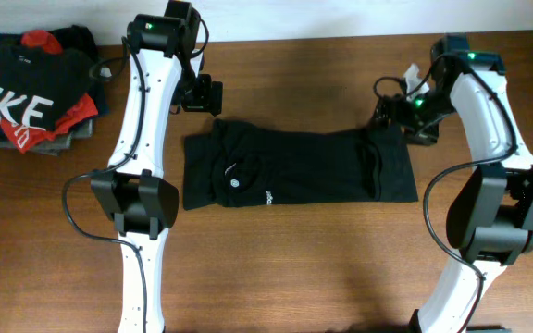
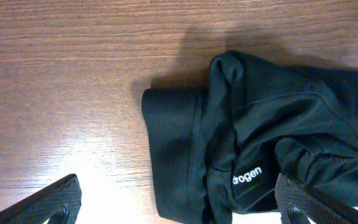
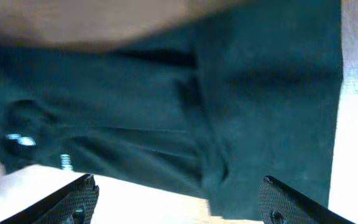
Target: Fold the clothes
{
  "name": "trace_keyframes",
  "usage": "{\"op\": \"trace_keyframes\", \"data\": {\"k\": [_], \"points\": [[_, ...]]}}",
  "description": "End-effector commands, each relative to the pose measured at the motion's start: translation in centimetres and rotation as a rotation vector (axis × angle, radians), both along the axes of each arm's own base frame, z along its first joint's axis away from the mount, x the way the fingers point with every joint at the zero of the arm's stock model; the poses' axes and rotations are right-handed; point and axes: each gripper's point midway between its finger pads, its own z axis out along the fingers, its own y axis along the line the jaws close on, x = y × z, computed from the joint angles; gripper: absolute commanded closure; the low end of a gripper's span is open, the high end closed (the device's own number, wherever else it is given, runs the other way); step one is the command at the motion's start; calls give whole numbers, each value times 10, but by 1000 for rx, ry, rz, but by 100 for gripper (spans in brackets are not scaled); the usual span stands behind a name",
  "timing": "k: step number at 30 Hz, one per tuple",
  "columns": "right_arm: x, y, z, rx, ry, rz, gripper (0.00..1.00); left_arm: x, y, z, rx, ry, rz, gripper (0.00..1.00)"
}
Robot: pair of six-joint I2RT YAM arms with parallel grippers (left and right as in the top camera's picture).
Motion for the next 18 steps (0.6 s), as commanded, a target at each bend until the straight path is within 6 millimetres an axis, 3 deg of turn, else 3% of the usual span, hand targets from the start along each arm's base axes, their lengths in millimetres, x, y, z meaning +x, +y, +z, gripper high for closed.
{"op": "trace_keyframes", "data": {"k": [1,4,9,18], "points": [[-16,-4,-24,-56,56,21,14,0,-3,1,-12,0,-1,1],[-26,3,-42,-41,83,33,14,0,-3,1,-12,-1,-1,1],[-36,31,-63,46,89,65,14,0,-3,1,-12,-1,-1,1],[-41,65,-65,49,90,148,15,0,-3,1,-12,-1,-1,1]]}}
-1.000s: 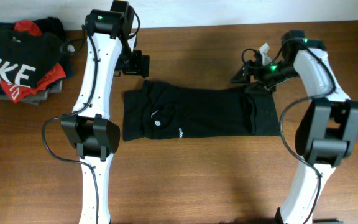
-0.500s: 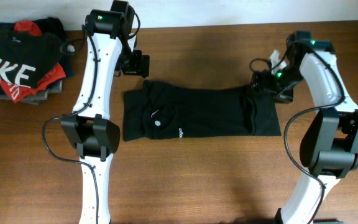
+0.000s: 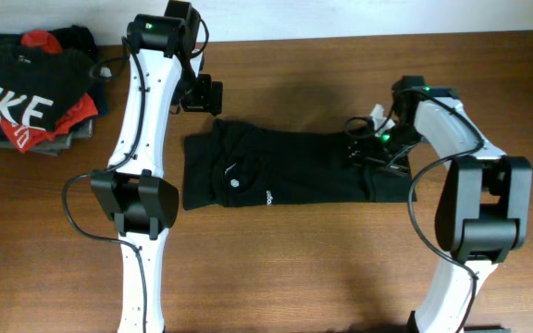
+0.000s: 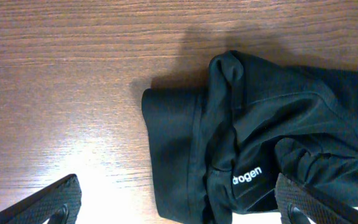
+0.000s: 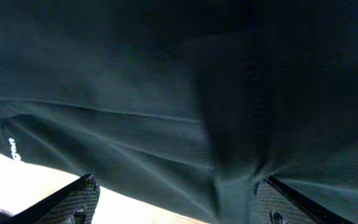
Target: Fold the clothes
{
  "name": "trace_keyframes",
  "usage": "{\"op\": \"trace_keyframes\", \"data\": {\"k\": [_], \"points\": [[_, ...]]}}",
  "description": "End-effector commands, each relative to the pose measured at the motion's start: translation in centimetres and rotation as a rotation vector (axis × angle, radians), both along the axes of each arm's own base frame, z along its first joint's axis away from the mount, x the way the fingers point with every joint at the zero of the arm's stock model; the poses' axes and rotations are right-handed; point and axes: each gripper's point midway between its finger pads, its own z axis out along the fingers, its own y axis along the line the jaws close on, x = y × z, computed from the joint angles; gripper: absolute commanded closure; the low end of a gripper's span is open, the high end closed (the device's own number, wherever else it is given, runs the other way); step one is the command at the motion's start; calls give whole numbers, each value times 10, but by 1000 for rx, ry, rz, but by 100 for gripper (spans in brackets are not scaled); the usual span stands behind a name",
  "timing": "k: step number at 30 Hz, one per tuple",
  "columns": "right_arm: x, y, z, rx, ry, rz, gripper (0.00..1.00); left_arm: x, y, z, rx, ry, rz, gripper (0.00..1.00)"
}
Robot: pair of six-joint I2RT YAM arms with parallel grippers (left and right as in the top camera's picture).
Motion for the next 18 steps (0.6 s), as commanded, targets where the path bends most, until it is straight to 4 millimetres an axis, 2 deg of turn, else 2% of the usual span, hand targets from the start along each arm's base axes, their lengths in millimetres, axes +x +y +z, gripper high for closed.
{"op": "trace_keyframes", "data": {"k": [1,6,10,14,18], "points": [[-1,17,3,25,-11,40,15,0,-3,1,-12,-1,-1,1],[-3,24,3,25,-11,57,15,0,-3,1,-12,-1,-1,1],[1,20,17,25,-19,49,29,0,-3,1,-12,-1,-1,1],[20,4,59,8,-91,14,26,0,-3,1,-12,-1,-1,1],[35,-38,105,-86,-181,-12,13,0,-3,1,-12,-1,-1,1]]}}
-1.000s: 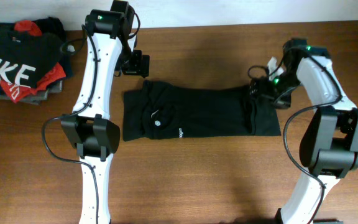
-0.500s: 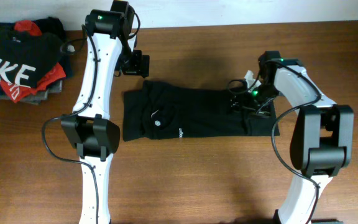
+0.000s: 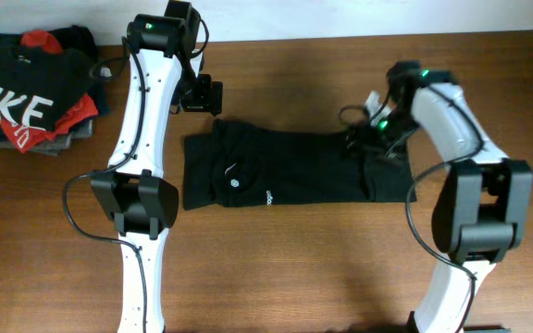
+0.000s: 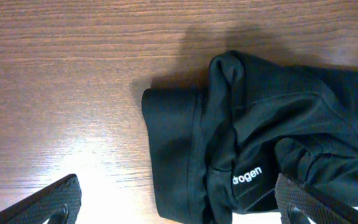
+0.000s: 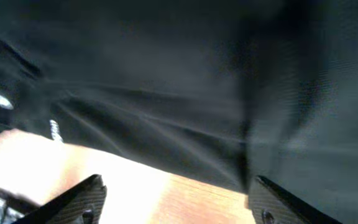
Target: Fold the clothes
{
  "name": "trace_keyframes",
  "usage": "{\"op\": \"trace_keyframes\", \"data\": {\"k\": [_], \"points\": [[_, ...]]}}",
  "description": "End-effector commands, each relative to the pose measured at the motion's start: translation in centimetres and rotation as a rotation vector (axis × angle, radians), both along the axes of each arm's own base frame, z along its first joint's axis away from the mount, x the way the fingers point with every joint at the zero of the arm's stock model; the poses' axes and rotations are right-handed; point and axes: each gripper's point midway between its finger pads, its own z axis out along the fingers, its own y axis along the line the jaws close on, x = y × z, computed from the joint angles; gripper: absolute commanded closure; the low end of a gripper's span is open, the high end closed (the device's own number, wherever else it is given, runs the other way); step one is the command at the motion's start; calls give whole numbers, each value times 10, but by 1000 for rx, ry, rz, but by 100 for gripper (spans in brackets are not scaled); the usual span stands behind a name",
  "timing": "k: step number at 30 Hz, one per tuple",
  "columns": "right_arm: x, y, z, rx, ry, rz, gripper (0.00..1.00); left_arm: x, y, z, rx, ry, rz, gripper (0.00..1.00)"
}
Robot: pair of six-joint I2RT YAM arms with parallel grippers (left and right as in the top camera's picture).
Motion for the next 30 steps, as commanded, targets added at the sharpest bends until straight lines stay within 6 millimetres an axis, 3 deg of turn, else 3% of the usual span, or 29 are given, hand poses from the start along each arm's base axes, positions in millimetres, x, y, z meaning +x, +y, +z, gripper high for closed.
{"op": "trace_keyframes", "data": {"k": [1,5,8,10,17,30], "points": [[21,-45,57,-93,-173,-5,9,0,-3,1,-11,-1,-1,1],[19,-102,67,-185,-200,-19,4,0,-3,1,-11,-1,-1,1],[16,-138,56,-168,-190,-98,1,0,-3,1,-11,-1,-1,1],[13,-151,46,-115,-187,-114,1,0,-3,1,-11,-1,-2,1],[6,-141,13,229,-283,18,1,1,-3,1,-12,-4,-2,1],[10,-137,-51,316,-240,24,1,-1,-2,1,-10,3,-1,1]]}}
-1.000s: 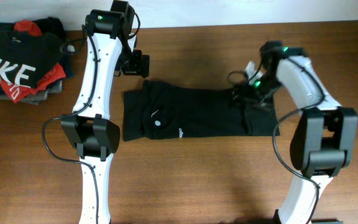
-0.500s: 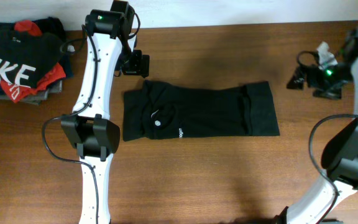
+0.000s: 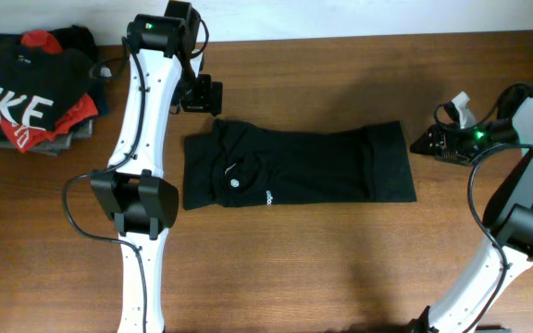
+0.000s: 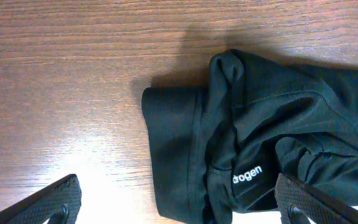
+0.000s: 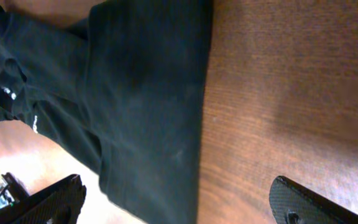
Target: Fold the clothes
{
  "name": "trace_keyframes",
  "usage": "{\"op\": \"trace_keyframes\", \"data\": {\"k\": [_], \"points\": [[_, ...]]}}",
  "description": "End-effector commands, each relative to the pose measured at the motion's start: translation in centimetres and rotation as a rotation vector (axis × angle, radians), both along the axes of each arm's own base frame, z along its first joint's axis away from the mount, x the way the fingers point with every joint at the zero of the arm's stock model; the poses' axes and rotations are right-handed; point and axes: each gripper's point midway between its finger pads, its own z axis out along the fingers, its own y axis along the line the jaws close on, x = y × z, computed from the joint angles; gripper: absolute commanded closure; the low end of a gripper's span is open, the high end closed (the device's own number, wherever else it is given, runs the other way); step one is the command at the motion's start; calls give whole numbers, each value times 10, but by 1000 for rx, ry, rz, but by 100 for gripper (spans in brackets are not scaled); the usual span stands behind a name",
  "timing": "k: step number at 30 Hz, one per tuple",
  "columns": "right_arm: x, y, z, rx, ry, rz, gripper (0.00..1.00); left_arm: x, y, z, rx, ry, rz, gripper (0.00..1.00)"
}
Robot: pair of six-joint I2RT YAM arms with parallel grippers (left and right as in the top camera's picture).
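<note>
A black garment (image 3: 294, 166) lies folded into a long strip across the middle of the table, with a small white logo (image 3: 234, 181) near its left end. My left gripper (image 3: 206, 95) hangs open just beyond the strip's far left corner. In the left wrist view the bunched collar end with a white label (image 4: 247, 175) lies between the spread fingers (image 4: 55, 199). My right gripper (image 3: 433, 143) is open to the right of the strip, off the cloth. The right wrist view shows the flat right end (image 5: 148, 93) and bare wood beside it.
A pile of other clothes (image 3: 30, 88), topped by a black and red shirt with white lettering, sits at the table's far left corner. The brown wooden table (image 3: 294, 268) stretches in front of the garment.
My right gripper was over the garment's right part and is now off it, to the right above bare wood. The right end lies flat. The left arm and gripper have not moved.
My right gripper was first at the garment's far right corner, then low over its right end, with cloth filling its view at the two later moments. Now it is clear of the cloth. The left gripper stayed open at the far left corner throughout.
</note>
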Motion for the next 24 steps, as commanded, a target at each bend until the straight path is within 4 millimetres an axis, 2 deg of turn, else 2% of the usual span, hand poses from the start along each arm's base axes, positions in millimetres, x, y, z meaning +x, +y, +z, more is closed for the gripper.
{"op": "trace_keyframes", "data": {"k": [1,14,19,24], "points": [[2,8,-14,58,-4,16,1,0,-3,1,-10,0,-1,1],[-1,21,-38,142,42,6,1,0,-2,1,-8,-1,-1,1],[-11,42,-54,162,80,40,1,0,-2,1,-8,-2,0,1],[-29,74,-72,182,130,96,1,0,-2,1,-8,-2,0,1]]}}
